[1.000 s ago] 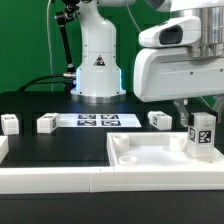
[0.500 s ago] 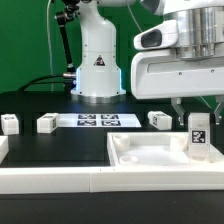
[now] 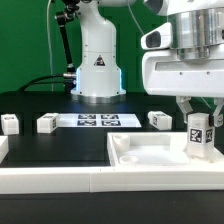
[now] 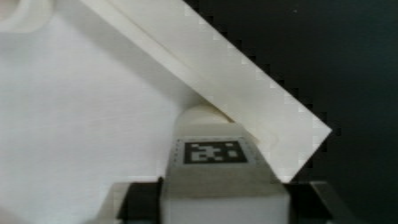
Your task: Assemble square table
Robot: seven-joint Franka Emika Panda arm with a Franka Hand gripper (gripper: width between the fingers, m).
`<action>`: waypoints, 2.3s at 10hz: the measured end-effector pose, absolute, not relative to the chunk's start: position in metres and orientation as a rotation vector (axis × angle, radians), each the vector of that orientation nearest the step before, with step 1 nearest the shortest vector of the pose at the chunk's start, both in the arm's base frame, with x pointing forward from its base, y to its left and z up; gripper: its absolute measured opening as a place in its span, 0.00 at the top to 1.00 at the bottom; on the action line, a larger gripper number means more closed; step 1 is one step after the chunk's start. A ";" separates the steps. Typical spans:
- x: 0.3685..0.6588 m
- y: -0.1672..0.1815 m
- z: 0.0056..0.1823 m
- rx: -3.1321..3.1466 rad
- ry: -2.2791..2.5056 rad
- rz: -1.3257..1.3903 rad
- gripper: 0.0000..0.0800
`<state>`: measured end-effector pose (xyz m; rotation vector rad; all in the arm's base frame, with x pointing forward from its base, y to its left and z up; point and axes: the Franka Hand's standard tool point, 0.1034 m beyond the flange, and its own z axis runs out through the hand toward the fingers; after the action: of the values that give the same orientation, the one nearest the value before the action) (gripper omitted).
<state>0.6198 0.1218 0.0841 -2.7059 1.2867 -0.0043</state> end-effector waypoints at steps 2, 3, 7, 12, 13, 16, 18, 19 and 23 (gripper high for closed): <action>0.620 0.123 0.084 -2.611 1.449 0.017 0.64; 0.620 0.124 0.084 -2.576 1.508 0.025 0.64; 0.620 0.126 0.084 -2.594 1.480 0.023 0.45; 0.621 0.129 0.087 -2.859 0.916 0.020 0.19; 0.621 0.129 0.087 -2.894 0.797 0.011 0.19; 0.621 0.128 0.086 -2.995 0.334 -0.023 0.19; 0.621 0.128 0.086 -3.031 0.087 -0.043 0.19; 0.621 0.127 0.086 -3.039 -0.075 -0.053 0.19; 0.622 0.123 0.086 -3.020 -0.539 -0.075 0.19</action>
Offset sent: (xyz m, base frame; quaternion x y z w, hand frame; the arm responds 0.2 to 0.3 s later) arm 0.0002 0.0010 -0.0038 -0.0410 0.0007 0.1637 0.9857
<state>0.6220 0.1234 0.0862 -3.0200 -0.5389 -0.0754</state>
